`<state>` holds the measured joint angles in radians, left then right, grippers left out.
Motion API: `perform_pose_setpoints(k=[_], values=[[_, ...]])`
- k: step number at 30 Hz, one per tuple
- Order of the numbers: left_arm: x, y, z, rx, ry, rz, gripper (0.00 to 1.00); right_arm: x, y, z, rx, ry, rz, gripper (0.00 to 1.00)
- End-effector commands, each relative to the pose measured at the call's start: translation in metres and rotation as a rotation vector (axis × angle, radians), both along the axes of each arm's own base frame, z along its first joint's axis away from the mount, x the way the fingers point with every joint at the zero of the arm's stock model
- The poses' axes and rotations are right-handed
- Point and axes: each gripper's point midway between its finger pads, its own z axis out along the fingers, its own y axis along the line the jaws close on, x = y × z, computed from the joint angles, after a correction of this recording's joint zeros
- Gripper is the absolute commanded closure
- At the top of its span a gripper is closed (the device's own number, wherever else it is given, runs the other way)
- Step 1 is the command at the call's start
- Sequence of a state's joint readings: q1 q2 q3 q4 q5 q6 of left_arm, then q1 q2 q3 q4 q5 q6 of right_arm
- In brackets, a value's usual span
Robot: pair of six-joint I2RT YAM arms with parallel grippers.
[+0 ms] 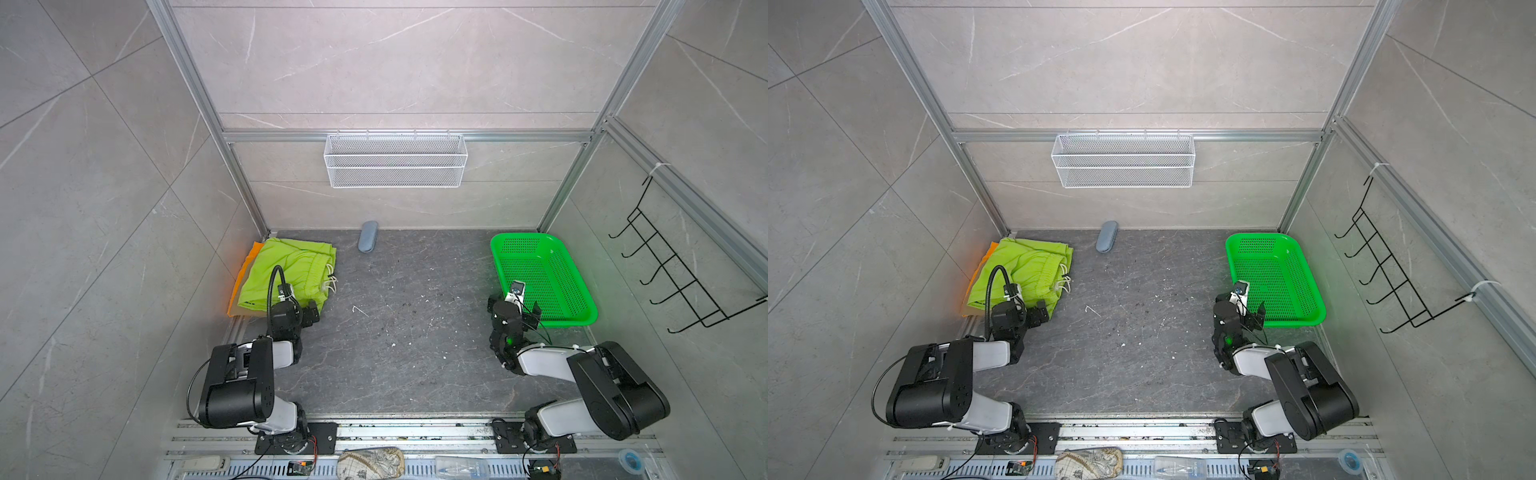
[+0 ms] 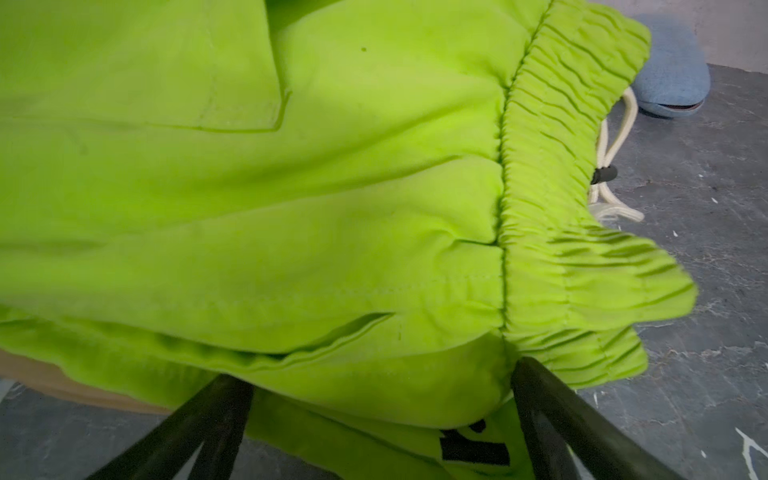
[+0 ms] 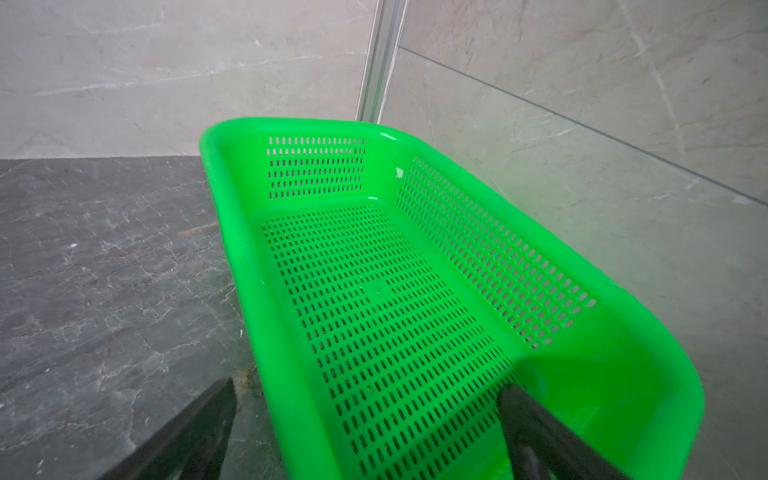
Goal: Fold and stack the shorts
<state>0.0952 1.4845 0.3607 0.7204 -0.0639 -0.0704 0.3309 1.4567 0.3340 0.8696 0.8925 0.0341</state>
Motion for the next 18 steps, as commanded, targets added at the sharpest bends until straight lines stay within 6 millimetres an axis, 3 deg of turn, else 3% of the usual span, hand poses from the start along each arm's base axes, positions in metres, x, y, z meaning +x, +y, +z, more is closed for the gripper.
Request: perform_pose_setpoints(k=[1, 6, 10, 16, 17, 18], values=[[0.016, -0.011, 0.023, 0.025, -0.093, -0.068, 0.00, 0.004, 0.001, 0.011, 0.019, -0.089, 0.011, 0.00], [0.016, -0.011, 0.024, 0.025, -0.094, -0.069, 0.00, 0.005, 0.003, 0.009, 0.042, -0.088, 0.053, 0.01], [0.016, -0.011, 0.024, 0.025, -0.094, -0.069, 0.00, 0.020, 0.016, -0.002, 0.084, -0.036, 0.211, 0.01], [0.016, -0.011, 0.023, 0.028, -0.090, -0.067, 0.00, 0.034, 0.013, -0.019, 0.164, -0.031, 0.323, 0.01], [0.016, -0.011, 0.023, 0.027, -0.093, -0.067, 0.00, 0.032, 0.014, -0.028, 0.206, 0.037, 0.321, 0.01], [0.016, -0.011, 0.024, 0.028, -0.094, -0.070, 0.00, 0.034, 0.014, -0.024, 0.220, 0.024, 0.329, 0.01]])
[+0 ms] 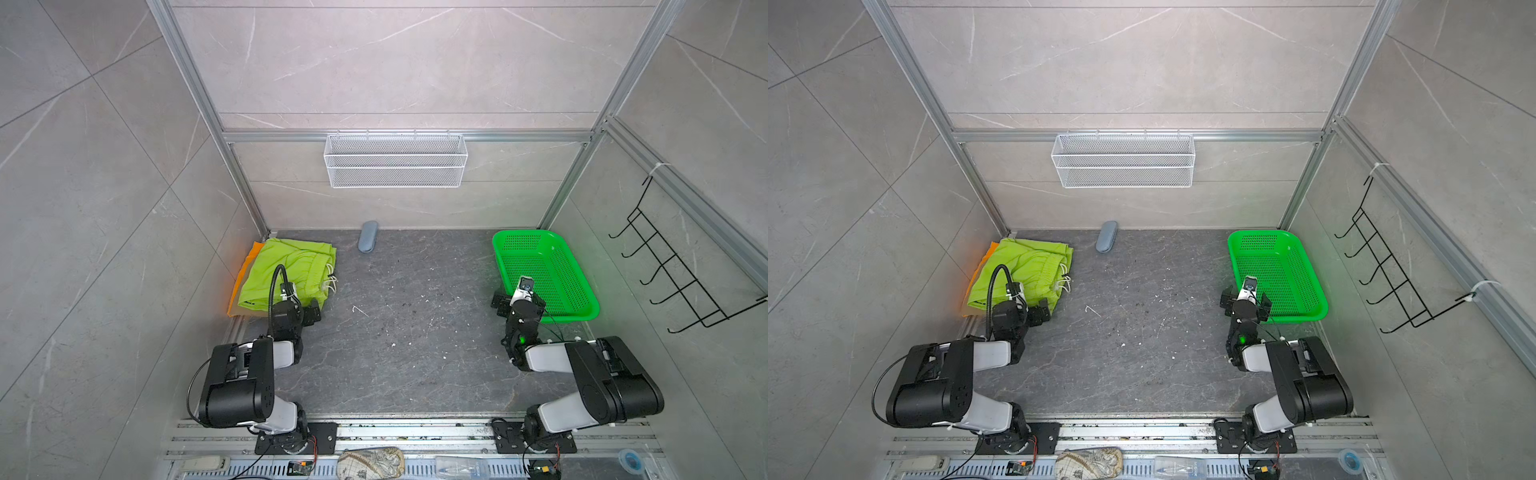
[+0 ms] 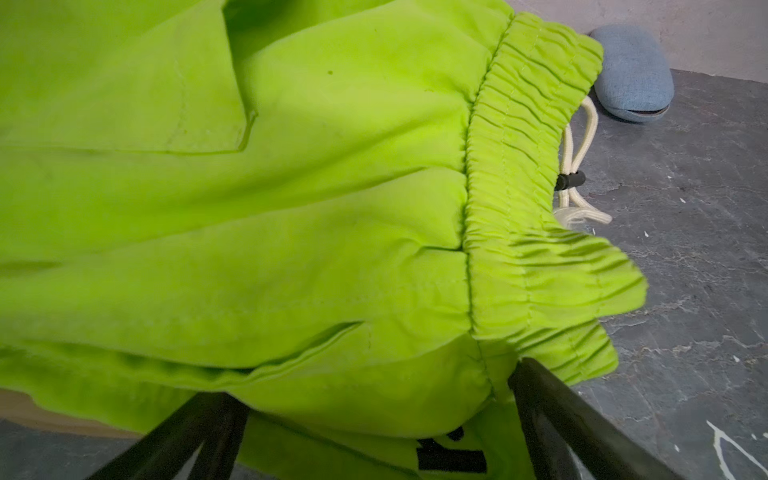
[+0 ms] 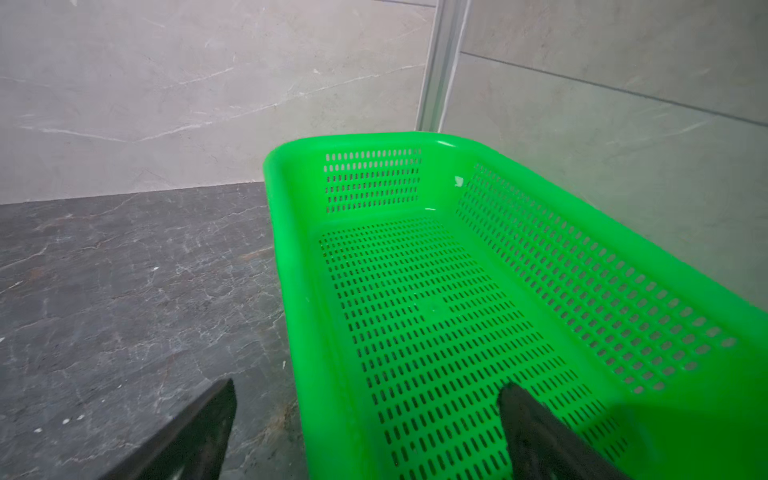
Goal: Fold and stack the shorts
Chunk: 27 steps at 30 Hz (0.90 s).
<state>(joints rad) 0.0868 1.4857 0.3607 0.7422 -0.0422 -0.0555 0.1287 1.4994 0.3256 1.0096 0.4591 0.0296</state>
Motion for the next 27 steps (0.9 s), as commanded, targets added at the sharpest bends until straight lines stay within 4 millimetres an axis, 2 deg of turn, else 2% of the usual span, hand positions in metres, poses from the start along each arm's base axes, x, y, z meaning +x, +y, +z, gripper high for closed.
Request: perform_pose_setpoints(k=[1, 3, 27], values=[[0.0128, -0.0046, 0.0195, 0.022, -0.075, -0.034, 0.00, 0.0049, 0.0180, -0.0181, 0.062, 0.043, 0.119, 0.01], [0.0128, -0.0051, 0.0198, 0.022, -0.075, -0.036, 0.00, 0.0019, 0.0187, -0.0235, 0.074, 0.085, 0.120, 0.01], [0.0130, -0.0053, 0.0198, 0.028, -0.075, -0.034, 0.00, 0.0041, 0.0181, -0.0231, 0.073, 0.077, 0.122, 0.01]])
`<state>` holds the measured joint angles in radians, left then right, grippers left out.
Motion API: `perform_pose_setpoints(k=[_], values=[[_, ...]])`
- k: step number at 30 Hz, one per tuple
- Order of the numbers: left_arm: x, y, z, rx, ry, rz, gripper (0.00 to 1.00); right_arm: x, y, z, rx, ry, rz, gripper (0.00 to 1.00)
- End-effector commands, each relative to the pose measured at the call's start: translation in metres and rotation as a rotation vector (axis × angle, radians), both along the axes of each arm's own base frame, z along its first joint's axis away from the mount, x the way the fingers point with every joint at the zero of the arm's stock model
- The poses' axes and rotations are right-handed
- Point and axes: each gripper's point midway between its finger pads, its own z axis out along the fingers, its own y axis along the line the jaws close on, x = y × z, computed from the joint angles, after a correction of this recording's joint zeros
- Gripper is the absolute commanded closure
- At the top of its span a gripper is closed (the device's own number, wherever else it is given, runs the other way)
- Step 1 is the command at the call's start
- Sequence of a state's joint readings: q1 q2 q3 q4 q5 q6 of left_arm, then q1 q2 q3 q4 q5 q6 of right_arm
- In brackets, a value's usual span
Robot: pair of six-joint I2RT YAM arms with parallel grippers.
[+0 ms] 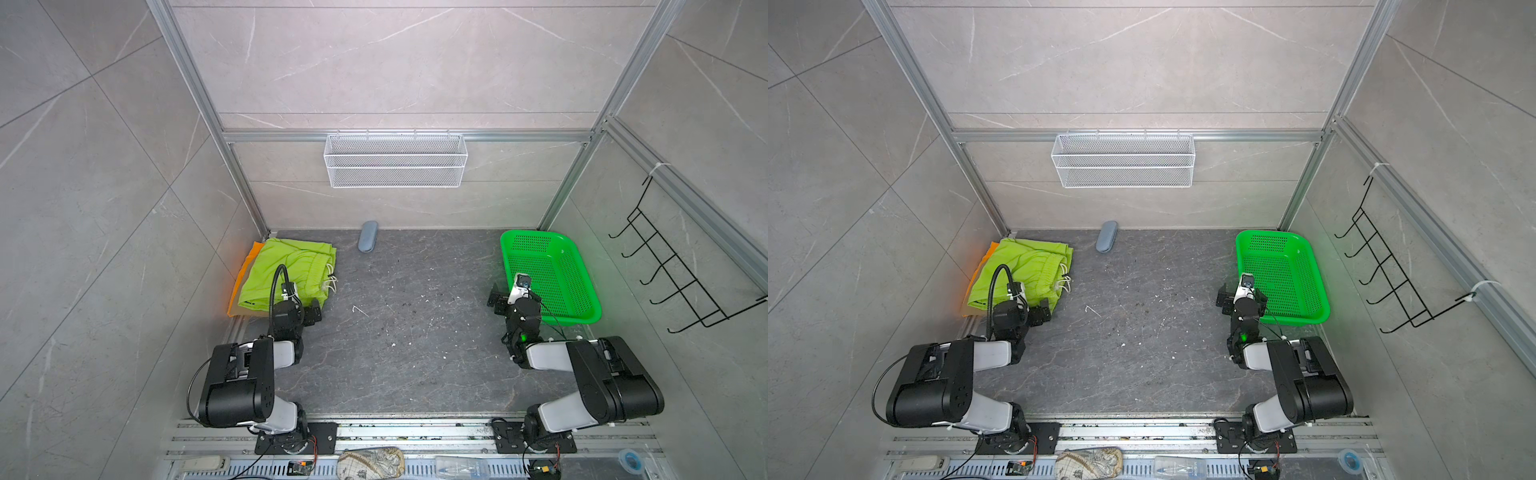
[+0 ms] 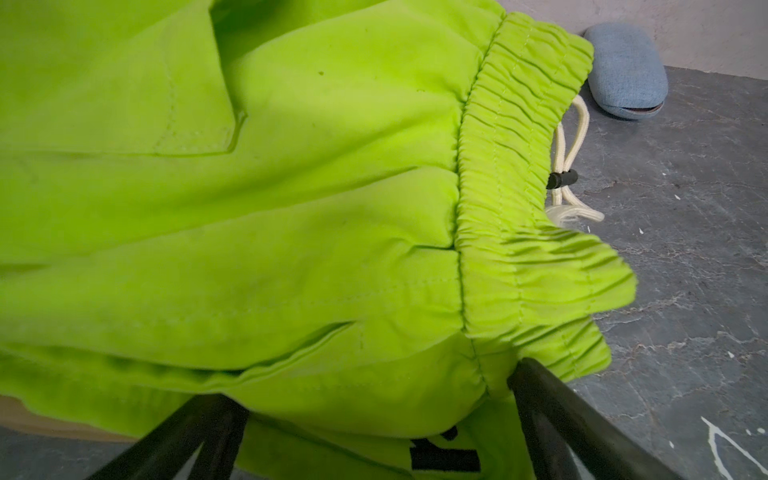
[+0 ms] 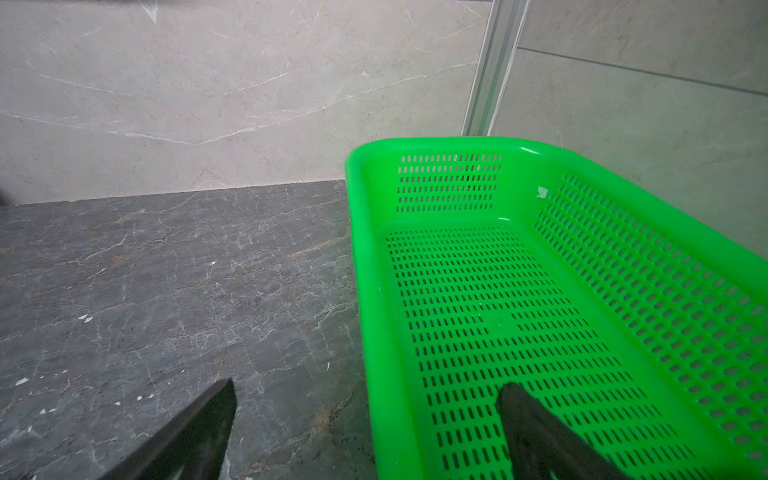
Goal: Fold and stack the shorts
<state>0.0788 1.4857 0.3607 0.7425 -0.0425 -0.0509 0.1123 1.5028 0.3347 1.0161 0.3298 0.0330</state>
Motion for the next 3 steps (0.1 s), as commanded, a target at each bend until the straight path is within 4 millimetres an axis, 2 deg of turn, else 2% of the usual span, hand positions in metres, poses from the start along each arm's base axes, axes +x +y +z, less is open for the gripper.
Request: perform_pose_setpoints(k=[1, 3], values=[[0.0127, -0.0025, 0.0196, 0.022, -0.074, -0.025, 0.00, -0.0040, 0.0030, -0.0242, 0.033, 0.085, 0.015, 0.01], [0.0127, -0.0028, 0.0193, 0.022, -0.074, -0.026, 0.00, -0.0049, 0.0023, -0.0241, 0.033, 0.084, 0.014, 0.01]])
